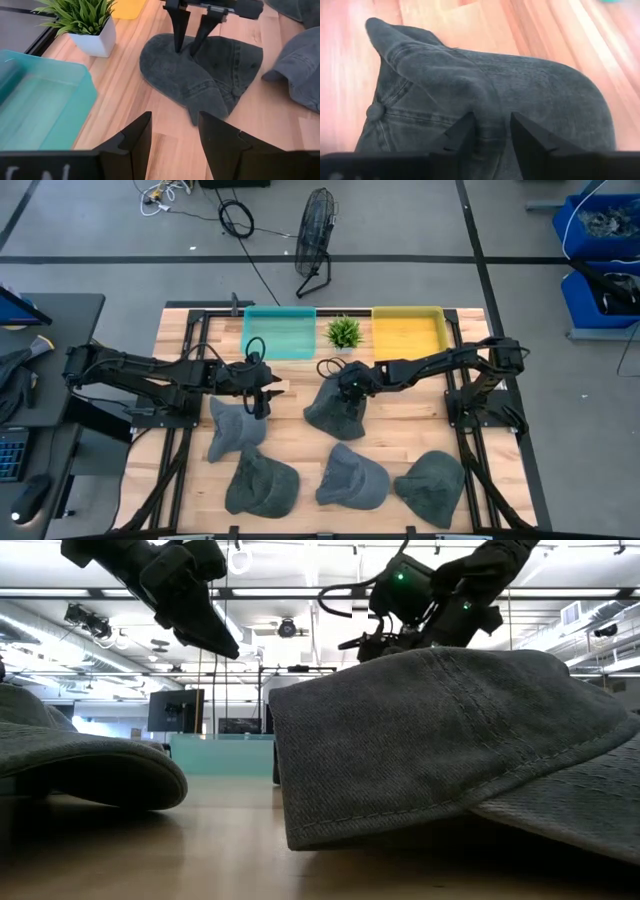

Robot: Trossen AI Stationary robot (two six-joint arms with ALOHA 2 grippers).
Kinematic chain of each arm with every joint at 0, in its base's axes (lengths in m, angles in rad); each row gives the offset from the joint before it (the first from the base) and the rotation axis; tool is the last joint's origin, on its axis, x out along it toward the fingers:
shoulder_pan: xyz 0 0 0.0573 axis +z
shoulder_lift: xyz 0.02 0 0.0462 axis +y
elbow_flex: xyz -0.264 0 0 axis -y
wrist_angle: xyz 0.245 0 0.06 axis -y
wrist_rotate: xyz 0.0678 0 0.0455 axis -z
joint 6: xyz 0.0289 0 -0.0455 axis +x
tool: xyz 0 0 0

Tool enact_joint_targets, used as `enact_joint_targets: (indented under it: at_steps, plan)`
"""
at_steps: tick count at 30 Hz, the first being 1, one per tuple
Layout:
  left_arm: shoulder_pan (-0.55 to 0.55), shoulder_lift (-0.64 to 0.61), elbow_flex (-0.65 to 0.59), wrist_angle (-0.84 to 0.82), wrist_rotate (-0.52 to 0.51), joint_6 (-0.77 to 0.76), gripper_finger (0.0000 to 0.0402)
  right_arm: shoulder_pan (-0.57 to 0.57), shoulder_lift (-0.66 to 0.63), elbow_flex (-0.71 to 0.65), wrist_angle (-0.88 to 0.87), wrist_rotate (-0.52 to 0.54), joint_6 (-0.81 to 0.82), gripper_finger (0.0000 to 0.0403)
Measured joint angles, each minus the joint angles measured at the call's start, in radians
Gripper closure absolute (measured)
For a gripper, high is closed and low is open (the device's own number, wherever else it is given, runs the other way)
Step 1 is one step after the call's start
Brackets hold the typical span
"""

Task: Pick & Place hat
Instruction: Put the top black cap into the yellow bin

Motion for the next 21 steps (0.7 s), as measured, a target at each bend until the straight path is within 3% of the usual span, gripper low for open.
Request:
enact_joint_targets:
  at_steps: [6, 10, 14, 21]
  plan:
    - [0.0, 0.0, 0.0, 0.0, 0.0, 0.0, 0.0236, -0.018, 0.0, 0.0, 0.001, 0.003, -0.021, 0.0385]
    - [0.0, 0.0, 0.0, 0.0, 0.0, 0.001, 0.0236, -0.018, -0.015, 0.016, -0.029, -0.02, 0.019, 0.0381]
    - [0.0, 0.0, 0.0, 0.0, 0.0, 0.001, 0.0236, -0.017, -0.089, 0.124, -0.224, -0.053, 0.059, 0.0392]
    - [0.0, 0.0, 0.0, -0.001, 0.0, 0.001, 0.0236, -0.018, -0.27, 0.335, -0.532, 0.079, 0.078, 0.0394]
